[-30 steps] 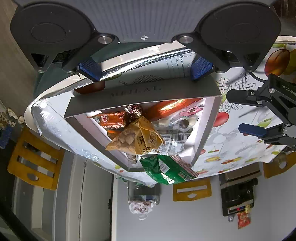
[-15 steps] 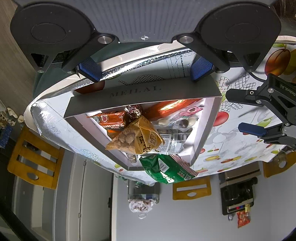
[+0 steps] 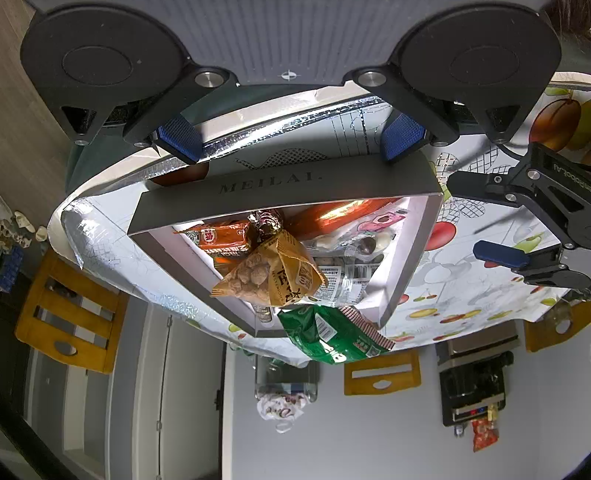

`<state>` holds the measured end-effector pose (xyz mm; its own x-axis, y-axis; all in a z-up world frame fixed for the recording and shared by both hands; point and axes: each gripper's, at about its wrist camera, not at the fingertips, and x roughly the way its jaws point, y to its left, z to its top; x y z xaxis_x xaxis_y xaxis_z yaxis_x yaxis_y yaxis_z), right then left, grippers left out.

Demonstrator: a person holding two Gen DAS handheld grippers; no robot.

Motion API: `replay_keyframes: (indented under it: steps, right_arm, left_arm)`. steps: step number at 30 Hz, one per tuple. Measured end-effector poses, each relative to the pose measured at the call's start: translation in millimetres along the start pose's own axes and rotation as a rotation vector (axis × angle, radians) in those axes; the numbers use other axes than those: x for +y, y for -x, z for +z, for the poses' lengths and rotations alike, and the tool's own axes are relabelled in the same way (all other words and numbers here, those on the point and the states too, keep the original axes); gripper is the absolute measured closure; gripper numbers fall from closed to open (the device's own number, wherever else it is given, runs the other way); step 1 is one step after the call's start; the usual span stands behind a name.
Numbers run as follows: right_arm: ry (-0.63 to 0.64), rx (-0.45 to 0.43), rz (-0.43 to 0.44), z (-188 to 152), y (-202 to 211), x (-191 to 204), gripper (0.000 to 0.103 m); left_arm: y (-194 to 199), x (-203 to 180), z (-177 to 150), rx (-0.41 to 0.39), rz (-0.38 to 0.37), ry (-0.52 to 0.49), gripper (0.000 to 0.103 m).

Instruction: Organize snacks

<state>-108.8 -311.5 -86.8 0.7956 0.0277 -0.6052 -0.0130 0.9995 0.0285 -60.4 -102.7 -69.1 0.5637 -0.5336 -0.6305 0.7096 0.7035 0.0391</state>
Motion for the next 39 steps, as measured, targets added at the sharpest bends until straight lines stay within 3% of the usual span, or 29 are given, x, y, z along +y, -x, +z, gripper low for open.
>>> replay_keyframes:
  steps: [39]
  right_arm:
    - [0.002, -0.002, 0.000, -0.4, 0.0, 0.7, 0.000]
  left_arm:
    - [-2.8, 4.5, -0.4, 0.008, -0.014, 0.033, 0.001]
